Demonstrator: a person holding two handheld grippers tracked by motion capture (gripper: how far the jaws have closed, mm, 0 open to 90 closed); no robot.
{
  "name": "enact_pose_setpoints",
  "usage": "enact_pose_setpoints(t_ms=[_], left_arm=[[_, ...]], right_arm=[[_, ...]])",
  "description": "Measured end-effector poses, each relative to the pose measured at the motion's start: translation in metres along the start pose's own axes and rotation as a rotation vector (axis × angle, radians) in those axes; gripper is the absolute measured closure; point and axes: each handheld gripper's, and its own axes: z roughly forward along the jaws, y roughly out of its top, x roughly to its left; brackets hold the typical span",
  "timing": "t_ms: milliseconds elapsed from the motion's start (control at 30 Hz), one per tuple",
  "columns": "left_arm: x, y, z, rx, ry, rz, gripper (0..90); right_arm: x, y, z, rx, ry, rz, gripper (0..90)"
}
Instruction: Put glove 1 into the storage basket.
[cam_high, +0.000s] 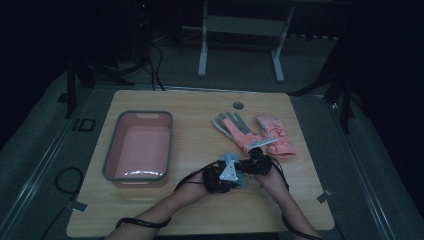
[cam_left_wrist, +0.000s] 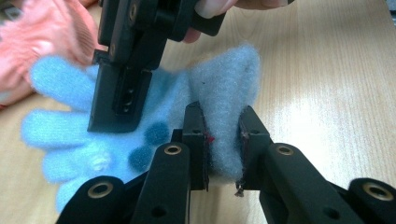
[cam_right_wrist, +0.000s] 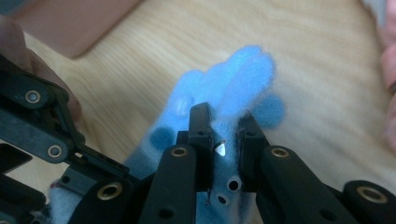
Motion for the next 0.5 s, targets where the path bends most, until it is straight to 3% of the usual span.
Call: enact_pose_setpoints(t_ms=[333,500], left_arm=[[0.013,0.010,-0.029,0.029,0.009,0.032,78.1],[0.015,0.013,-0.045,0.050,0.033,0.073,78.1]], right_arm=[[0.011,0.027,-0.007,-0.035,0.023,-0.016,80.8],[0.020,0.038,-0.006,-0.040,0.016,-0.051,80.8]])
